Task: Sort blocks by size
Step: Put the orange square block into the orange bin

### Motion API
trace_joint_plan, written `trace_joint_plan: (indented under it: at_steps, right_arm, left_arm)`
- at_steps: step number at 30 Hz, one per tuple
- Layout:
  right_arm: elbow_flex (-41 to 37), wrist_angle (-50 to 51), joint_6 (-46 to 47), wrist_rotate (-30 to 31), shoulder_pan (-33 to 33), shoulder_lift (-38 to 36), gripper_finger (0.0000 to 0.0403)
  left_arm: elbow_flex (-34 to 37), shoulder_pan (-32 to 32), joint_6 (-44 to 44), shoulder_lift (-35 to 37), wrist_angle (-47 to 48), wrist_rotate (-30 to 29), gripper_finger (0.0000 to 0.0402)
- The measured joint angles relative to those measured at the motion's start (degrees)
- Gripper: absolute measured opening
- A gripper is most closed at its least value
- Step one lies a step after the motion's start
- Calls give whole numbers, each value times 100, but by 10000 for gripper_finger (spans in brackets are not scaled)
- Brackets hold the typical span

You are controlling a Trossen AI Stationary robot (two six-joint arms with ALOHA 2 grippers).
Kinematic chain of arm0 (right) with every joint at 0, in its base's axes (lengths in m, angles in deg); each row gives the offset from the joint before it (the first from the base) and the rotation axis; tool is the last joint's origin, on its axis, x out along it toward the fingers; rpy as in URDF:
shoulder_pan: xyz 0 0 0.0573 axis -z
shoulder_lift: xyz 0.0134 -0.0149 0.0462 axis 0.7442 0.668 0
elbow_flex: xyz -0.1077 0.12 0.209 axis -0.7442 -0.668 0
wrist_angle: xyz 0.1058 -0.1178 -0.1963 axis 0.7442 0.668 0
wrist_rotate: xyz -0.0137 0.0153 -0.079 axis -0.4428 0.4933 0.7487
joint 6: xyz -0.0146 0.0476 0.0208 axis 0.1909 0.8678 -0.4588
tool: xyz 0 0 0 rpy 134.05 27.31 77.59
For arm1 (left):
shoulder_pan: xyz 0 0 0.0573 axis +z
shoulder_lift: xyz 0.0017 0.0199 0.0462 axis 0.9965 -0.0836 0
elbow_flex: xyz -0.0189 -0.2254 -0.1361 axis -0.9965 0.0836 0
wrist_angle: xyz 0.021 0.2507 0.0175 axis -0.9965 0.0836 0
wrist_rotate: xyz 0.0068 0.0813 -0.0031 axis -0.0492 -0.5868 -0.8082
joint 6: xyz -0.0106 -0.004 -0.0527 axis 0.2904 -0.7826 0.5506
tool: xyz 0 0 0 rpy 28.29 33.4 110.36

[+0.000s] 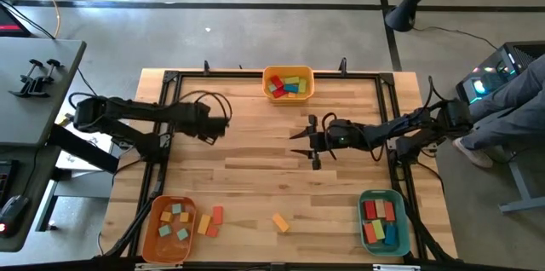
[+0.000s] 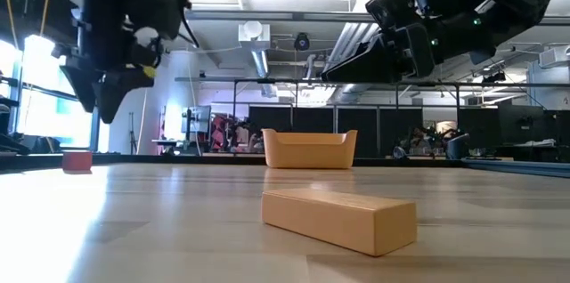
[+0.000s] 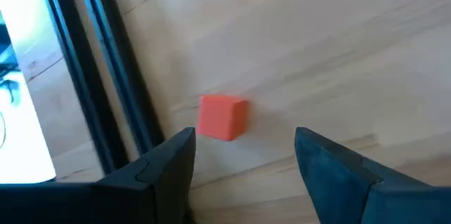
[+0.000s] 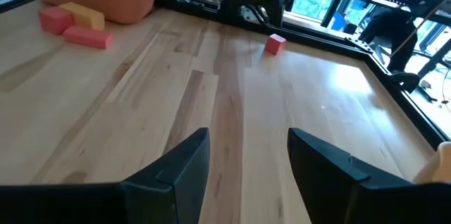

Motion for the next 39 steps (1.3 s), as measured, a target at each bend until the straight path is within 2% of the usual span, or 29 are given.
trace_joint_plan:
  at_steps: [7,11,17,25,29,32,39]
  right_arm:
    - [0,19,1,-21,-2,0,188]
    - [0,79,1,-21,-2,0,188]
    - [0,129,1,-21,-2,0,188]
    - [0,127,3,-20,-2,0,188]
    - [0,127,3,-19,-2,0,188]
    - [0,127,31,-19,-2,0,188]
    - [0,127,44,-19,-2,0,188]
  left_arm:
    - [328,1202,-1239,2,-318,656,282]
    - [680,1701,-1635,0,-584,938,293]
    - [1094,2160,-2182,0,-1419,1469,294]
    - [1413,2439,-2450,0,-1892,1549,291]
    - [1454,2436,-2563,0,-2203,1709,268]
    - [1507,2436,-2574,0,-2387,1856,234]
    - [1507,2124,-2535,9,-2446,2187,109]
